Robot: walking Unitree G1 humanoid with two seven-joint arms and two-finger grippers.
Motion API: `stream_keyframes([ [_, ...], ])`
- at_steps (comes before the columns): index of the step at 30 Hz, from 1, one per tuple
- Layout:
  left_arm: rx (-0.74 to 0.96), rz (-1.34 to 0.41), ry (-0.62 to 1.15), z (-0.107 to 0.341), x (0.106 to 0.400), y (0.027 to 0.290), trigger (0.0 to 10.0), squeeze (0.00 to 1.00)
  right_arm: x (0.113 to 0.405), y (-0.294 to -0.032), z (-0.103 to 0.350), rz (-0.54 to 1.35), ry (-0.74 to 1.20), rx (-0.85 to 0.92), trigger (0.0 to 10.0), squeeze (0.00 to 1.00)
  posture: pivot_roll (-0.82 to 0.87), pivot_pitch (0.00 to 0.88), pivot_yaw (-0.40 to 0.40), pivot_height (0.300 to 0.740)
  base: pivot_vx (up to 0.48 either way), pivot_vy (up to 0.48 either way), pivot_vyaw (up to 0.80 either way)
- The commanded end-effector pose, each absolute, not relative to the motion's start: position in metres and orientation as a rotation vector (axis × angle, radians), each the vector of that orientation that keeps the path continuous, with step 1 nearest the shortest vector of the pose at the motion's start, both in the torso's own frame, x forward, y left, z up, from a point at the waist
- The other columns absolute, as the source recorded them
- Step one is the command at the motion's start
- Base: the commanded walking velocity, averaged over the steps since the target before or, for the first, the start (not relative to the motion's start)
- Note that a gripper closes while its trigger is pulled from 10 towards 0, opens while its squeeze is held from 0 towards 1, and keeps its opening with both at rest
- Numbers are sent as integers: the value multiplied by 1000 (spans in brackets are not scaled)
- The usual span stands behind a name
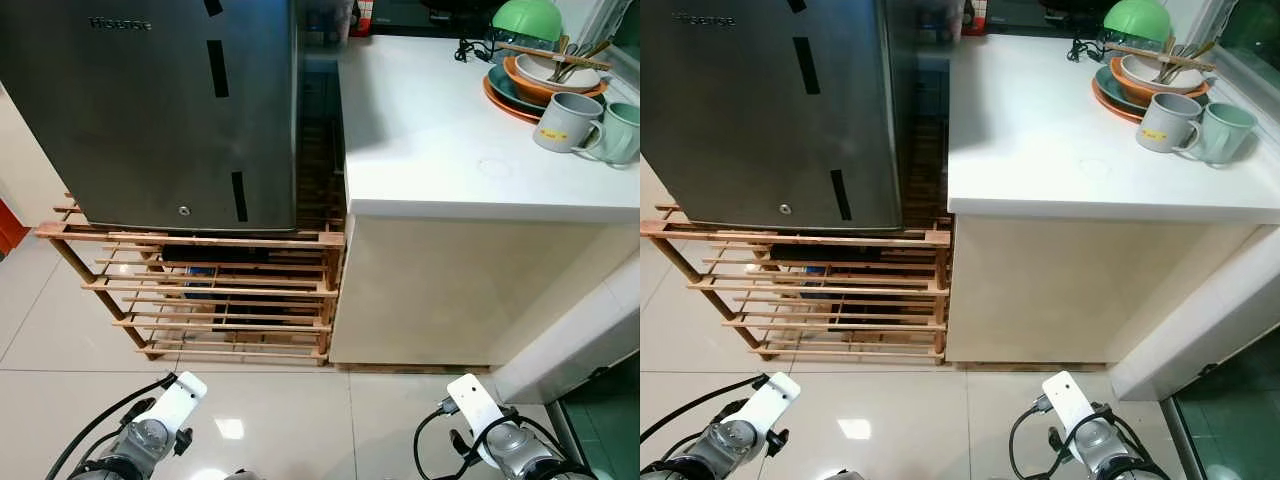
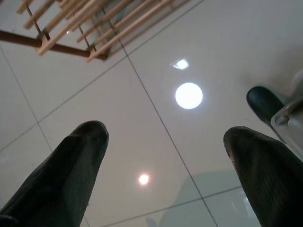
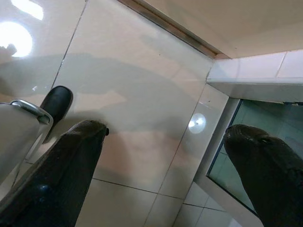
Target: Restocking fridge
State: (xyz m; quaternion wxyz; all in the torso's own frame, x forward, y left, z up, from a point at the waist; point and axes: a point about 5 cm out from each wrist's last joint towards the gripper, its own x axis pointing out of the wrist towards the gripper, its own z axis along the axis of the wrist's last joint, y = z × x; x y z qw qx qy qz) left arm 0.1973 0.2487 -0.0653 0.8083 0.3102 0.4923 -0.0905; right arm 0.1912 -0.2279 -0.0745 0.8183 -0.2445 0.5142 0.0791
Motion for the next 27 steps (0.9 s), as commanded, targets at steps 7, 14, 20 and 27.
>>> stream_keyframes([
  [7,697,-238,1029,-64,203,242,10000,0,196,-234,-70,191,1087,-558,10000,0,6,0,-40,740,0,0,0],
  [14,551,-151,973,-59,214,238,10000,0,194,-237,-70,132,1063,-471,10000,0,19,0,-41,740,0,0,0],
  [20,211,-65,686,-24,260,234,10000,0,194,-231,-70,45,952,-150,10000,0,26,0,-43,740,0,0,0],
  [27,185,-163,425,14,293,217,10000,0,276,-173,-22,56,635,-35,10000,0,38,0,-32,740,0,0,0],
])
